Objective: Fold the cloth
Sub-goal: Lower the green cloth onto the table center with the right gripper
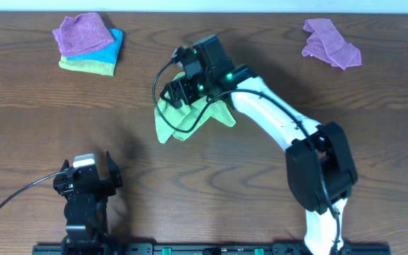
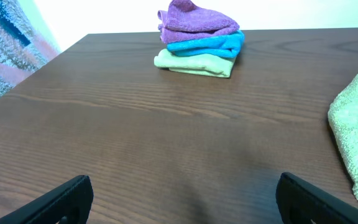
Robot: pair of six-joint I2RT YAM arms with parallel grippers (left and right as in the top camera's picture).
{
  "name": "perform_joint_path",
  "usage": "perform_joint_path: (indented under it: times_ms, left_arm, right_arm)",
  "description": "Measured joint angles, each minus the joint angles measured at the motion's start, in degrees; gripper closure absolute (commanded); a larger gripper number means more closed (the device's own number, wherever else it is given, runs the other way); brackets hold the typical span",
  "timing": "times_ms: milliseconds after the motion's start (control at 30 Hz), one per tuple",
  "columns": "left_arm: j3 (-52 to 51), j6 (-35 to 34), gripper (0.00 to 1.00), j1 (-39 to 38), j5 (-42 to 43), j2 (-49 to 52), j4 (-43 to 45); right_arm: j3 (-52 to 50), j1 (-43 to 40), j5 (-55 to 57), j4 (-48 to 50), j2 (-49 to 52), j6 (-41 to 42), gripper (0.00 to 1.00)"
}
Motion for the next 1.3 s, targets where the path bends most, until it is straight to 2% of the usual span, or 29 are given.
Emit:
perform_joint_path:
  times_ms: [200, 300, 400, 600, 1033, 1300]
  left_arm:
    - [0.0, 0.0, 0.05, 0.0, 0.0, 0.0, 0.0]
    - [0.0, 0.0, 0.05, 0.0, 0.0, 0.0, 0.0]
    - [0.0, 0.0, 0.05, 0.0, 0.0, 0.0, 0.0]
    - [0.0, 0.0, 0.05, 0.0, 0.0, 0.0, 0.0]
    - [0.0, 0.0, 0.05, 0.0, 0.0, 0.0, 0.0]
    - [0.0, 0.0, 0.05, 0.0, 0.0, 0.0, 0.0]
  right_arm:
    - [1.86, -5.53, 5.29, -13.09, -3.34, 1.79, 0.06]
    - [1.86, -8.33, 6.62, -21.38, -3.48, 1.55, 0.06]
    - [1.86, -9.53, 7.63, -24.7, -3.48, 0.42, 0.09]
    - [-0.5, -9.35, 8.28, -25.03, -3.26, -1.29, 0.11]
    - [-1.79, -9.35, 8.44, -20.72, 4.44, -3.17, 0.14]
    - [-1.84, -9.35, 8.09, -19.82, 5.86, -3.32, 0.21]
